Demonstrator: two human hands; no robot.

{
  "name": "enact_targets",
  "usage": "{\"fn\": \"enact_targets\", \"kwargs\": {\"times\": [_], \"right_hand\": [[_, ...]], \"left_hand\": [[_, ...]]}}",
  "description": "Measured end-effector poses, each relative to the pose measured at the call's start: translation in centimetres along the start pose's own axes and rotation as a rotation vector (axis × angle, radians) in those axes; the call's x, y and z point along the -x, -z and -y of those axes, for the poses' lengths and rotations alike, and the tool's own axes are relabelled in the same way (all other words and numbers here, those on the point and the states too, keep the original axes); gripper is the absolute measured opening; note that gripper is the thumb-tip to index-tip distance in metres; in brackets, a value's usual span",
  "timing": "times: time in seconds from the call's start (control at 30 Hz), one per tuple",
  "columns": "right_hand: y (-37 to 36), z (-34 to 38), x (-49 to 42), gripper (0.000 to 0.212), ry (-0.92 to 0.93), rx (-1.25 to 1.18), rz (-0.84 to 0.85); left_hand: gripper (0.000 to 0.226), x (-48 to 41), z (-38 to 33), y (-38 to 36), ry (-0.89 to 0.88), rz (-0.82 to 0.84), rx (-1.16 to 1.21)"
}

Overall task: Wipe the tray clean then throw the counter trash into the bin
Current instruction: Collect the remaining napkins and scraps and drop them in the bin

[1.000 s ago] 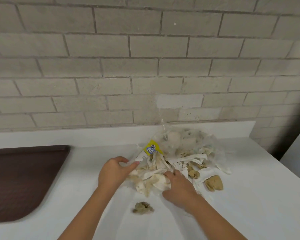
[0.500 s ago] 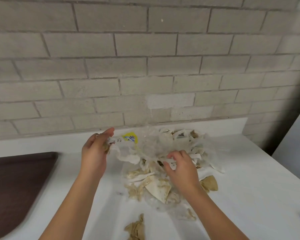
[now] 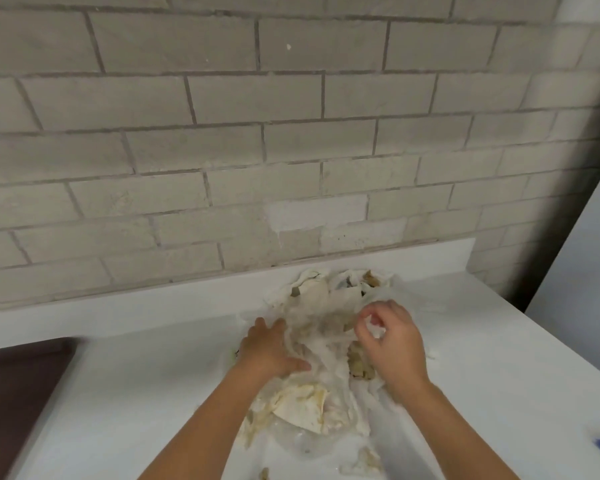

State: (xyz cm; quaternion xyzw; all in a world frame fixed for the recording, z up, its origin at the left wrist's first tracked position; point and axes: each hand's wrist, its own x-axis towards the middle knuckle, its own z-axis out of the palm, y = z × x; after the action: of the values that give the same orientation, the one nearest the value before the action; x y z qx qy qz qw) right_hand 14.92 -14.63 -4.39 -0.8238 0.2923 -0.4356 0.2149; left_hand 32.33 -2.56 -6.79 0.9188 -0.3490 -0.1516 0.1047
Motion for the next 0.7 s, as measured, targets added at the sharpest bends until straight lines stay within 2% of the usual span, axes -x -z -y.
{"fn": "enact_targets", "kwargs": {"times": [0.07, 0.1, 0.17, 0.23, 0.27, 0.33, 0.5, 0.63, 0.7], "right_hand": [[0.8, -1.9, -2.9, 0.023, -0.043, 0.114, -0.050], [0.9, -3.0, -4.1, 0.037, -0.102, 0.194, 0.010], [0.4, -5.2, -5.9, 0.064, -0.258, 0.372, 0.260], [-0.7, -7.1, -6.6, 0.077, -0.394, 0.433, 0.506], [-1.2, -7.7, -6.6, 0.075, -0.444, 0.390, 0.569], [-1.9, -8.6, -6.4, 0.055, -0.477, 0.326, 0.574], [-1.3, -7.0, -6.7, 0.032, -0.496, 0.098, 0.299], [0.7, -3.4, -8.0, 0.010, -0.475, -0.124, 0.117], [2.0, -1.4, -8.4, 0.012, -0.496, -0.369, 0.064]], "left_hand": [[0.075, -0.5, 0.4, -0.8, -0.016, -0.048, -0.005], [0.063, -0.6, 0.5, -0.9, -0.032, -0.086, 0.015], [0.047, -0.5, 0.6, -0.6, -0.066, -0.139, 0.095], [0.044, 0.0, 0.7, 0.2, -0.075, -0.189, 0.229], [0.047, 0.4, 0.7, 0.7, -0.067, -0.219, 0.302], [0.052, 1.3, 0.7, 2.0, -0.043, -0.282, 0.408], [0.044, 3.3, 1.6, 5.0, 0.028, -0.505, 0.735], [0.038, 3.9, 3.6, 5.9, 0.135, -0.507, 1.106], [0.036, 4.4, 5.0, 5.9, 0.160, -0.505, 1.226]]}}
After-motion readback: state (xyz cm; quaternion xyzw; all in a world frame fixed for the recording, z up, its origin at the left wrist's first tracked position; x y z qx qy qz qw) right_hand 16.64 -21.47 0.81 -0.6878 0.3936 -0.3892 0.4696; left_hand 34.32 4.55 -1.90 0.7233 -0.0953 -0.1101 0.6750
